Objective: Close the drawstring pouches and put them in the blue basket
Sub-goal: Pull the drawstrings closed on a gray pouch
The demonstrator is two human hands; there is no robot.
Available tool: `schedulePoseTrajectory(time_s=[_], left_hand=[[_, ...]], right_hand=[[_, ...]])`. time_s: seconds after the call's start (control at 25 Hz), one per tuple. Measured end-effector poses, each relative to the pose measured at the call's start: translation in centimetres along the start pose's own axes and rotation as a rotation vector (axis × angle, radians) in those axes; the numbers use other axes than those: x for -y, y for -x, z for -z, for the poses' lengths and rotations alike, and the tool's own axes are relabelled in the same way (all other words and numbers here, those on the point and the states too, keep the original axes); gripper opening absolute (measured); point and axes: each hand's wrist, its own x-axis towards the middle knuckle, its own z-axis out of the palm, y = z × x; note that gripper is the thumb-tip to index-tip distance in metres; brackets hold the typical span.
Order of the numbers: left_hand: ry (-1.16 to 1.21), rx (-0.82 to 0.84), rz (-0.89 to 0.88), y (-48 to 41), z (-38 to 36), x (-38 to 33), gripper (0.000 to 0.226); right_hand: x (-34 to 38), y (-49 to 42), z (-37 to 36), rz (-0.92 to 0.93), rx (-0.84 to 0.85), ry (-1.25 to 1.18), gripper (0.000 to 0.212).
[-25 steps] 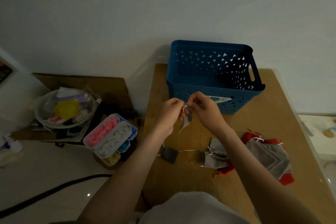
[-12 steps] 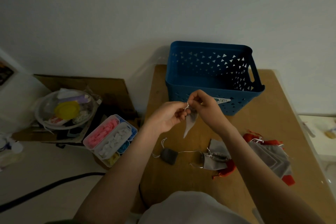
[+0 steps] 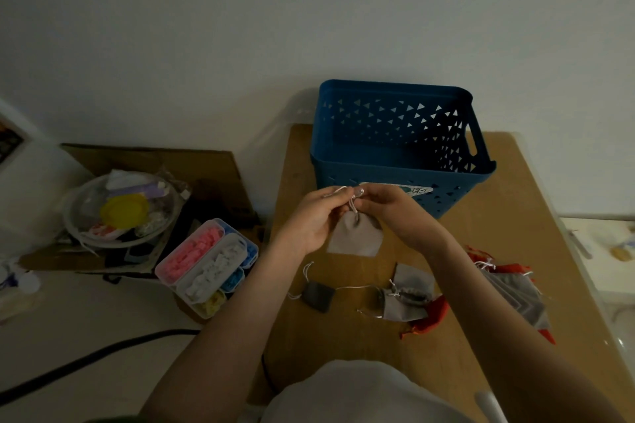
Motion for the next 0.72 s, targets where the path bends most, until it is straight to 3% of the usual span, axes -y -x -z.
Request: schedulePoseTrajectory(time_s=[0.32,0.56,0.72], left_hand=[[-0.087,-0.171,-0.07,0.0,0.2,0.06,0.012],[-0.497,-0.18,-0.134,-0.02,-0.13,0.31,0.019],[-0.58,-0.167,-0.196,0.28,-0.23,0.49,0.023]], right_hand=[[-0.44,0.4,-0.08,0.058,-0.321,-0.065,0.015],[-0.56,-0.12,-0.53,0.148,-0.259,0.283,0.021],[-0.56,-0.28,-0.89,0.072,-0.287,0.274,0.015]])
